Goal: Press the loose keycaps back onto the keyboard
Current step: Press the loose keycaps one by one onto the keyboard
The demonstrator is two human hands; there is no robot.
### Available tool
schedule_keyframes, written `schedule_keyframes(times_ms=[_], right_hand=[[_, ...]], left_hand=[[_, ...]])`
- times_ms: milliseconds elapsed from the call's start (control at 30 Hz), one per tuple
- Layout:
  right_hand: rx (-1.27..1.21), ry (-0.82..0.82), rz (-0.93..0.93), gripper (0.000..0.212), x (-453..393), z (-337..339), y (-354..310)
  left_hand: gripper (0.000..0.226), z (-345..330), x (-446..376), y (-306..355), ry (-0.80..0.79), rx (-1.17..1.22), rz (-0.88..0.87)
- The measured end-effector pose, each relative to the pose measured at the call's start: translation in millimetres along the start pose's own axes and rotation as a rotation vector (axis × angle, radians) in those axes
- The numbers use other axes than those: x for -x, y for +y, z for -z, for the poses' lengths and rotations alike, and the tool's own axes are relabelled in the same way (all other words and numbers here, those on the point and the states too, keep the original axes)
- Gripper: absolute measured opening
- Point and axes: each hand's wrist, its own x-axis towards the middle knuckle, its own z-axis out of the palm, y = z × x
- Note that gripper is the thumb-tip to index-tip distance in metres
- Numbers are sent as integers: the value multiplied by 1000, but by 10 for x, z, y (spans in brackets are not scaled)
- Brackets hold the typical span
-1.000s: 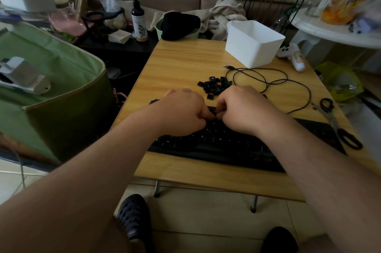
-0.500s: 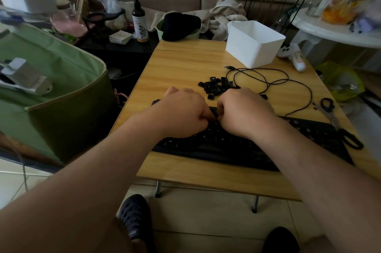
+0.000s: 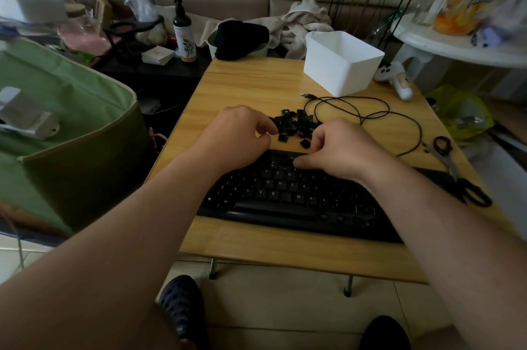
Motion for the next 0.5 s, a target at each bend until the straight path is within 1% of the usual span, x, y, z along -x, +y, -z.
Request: schedule_keyframes(times_ms=[67, 133, 233, 367, 500], right_hand=[[-77, 18, 1, 34, -30, 42, 63], [-148, 69, -8, 34, -62, 63, 143], [-169, 151, -14, 33, -106, 52, 216], [-193, 207, 23, 34, -141, 25, 218], [-218, 246, 79, 31, -140, 12, 246]], left_hand=[[27, -45, -92, 4, 6, 11, 33], [24, -96, -184, 26, -22, 7, 49], [11, -192, -309, 103, -35, -21, 90], [25, -325, -415, 199, -29, -120, 142], [24, -336, -466, 241, -20, -173, 168]])
